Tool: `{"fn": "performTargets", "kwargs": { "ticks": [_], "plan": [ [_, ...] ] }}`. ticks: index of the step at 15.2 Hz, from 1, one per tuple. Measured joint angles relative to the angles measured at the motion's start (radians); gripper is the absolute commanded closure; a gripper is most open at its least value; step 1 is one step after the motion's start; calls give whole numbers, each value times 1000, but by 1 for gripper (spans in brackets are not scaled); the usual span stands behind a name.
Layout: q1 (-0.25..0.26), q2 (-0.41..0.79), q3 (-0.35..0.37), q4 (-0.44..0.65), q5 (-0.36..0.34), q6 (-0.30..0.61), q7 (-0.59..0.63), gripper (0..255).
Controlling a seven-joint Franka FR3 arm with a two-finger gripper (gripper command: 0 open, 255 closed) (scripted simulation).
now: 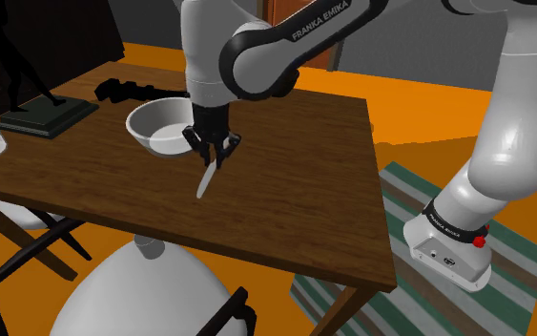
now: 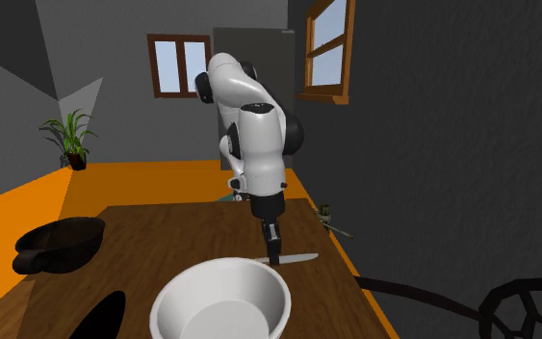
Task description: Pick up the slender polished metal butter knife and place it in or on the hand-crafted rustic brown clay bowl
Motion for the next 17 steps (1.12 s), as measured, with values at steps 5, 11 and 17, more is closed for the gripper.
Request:
{"fn": "performTargets", "kwargs": {
  "ticks": [5, 11, 17],
  "plan": [
    [-16, -36, 18, 31, 32, -59, -19, 255],
    [-30, -73, 34, 68, 64, -122, -35, 255],
    [-35, -100, 47, 126, 89, -200, -45, 255]
  ]
}}
